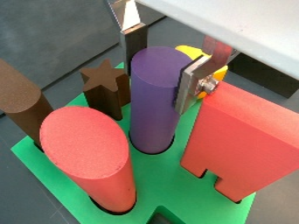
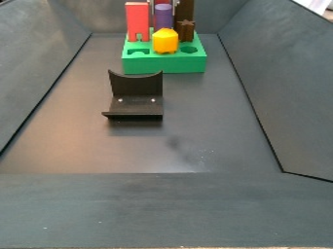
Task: Pick up the round object. Move up. Move to above the board. Insert the round object.
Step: Insert the round object.
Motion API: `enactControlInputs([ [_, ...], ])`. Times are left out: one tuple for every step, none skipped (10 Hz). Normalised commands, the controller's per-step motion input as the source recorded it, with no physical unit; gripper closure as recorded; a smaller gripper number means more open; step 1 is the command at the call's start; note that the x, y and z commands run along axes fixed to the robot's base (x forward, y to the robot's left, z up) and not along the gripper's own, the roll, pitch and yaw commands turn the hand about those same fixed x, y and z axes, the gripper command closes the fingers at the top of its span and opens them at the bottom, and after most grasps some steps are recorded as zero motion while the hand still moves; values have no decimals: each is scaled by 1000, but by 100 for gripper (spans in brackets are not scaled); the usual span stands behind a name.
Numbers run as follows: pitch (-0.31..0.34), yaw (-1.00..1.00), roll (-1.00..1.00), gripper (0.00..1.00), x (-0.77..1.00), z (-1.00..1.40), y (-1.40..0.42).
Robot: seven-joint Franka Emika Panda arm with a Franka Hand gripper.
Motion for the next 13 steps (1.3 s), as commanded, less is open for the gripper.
enactControlInputs([
  [0, 0, 277, 100, 0, -794, -174],
  [-10, -274, 136, 100, -326, -794, -43],
  [-10, -400, 80, 100, -337, -703, -26],
  [-63, -426, 0, 100, -326, -603, 0],
  [-57, -177, 0, 100, -274, -589, 200],
  [-107, -431, -114, 100, -97, -474, 131],
  [-149, -849, -121, 100, 0, -446, 0],
  [-164, -826, -126, 100, 0, -463, 0],
  [-156, -674, -121, 100, -46, -460, 34],
  [-170, -677, -136, 100, -11, -471, 23],
  [-169, -640, -166, 100, 0, -371, 63],
  [-97, -500, -117, 100, -26, -271, 17],
  [0, 0, 0, 100, 0, 0, 0],
])
